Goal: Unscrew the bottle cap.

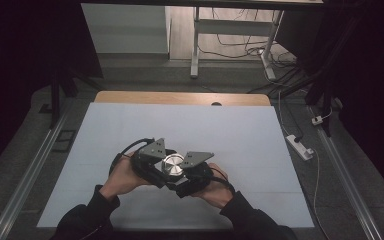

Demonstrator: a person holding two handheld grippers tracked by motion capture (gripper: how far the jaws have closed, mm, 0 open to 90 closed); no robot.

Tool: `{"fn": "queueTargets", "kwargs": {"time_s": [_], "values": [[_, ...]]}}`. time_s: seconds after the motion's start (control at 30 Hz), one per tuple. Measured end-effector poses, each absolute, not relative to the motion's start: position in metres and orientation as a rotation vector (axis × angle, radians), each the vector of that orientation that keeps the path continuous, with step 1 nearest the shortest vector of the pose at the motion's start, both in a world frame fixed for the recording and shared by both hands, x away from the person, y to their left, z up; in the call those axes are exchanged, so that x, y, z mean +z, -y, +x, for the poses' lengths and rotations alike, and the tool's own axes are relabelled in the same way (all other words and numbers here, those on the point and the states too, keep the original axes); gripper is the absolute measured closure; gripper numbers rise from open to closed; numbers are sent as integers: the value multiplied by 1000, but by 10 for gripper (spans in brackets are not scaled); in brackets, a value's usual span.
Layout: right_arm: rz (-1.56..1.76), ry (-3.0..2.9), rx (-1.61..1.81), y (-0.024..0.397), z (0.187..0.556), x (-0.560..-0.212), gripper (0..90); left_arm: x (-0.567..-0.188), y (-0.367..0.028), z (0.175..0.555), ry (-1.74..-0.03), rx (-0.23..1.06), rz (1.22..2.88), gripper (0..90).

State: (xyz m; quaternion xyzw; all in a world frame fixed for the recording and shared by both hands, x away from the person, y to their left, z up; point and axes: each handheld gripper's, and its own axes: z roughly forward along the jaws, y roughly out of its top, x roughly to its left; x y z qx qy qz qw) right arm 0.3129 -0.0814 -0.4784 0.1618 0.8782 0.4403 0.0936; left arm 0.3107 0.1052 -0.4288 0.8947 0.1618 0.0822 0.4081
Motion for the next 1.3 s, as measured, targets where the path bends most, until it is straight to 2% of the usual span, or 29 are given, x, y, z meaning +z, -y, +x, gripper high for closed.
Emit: {"fn": "queueTargets", "kwargs": {"time_s": [0.27,0.33,0.43,0.6,0.83,1.0,1.13,1.3], "values": [[626,-2526,1234,83,318,-481,147,-433,-88,310,-653,277,2198,189],[648,-2524,1230,84,319,-482,147,-433,-86,309,-631,297,2198,183],[643,-2536,1240,85,319,-482,147,-431,-88,311,-605,260,2193,71],[569,-2554,1294,87,319,-479,147,-423,-104,313,-472,214,2216,29],[417,-2624,1349,83,311,-477,147,-424,-118,311,-222,121,2238,81],[335,-2649,1369,81,306,-476,147,-425,-120,309,-156,103,2241,139],[313,-2649,1371,81,306,-475,147,-427,-119,309,-161,122,2242,178],[352,-2644,1367,82,307,-475,147,-428,-116,310,-216,129,2231,185]]}}
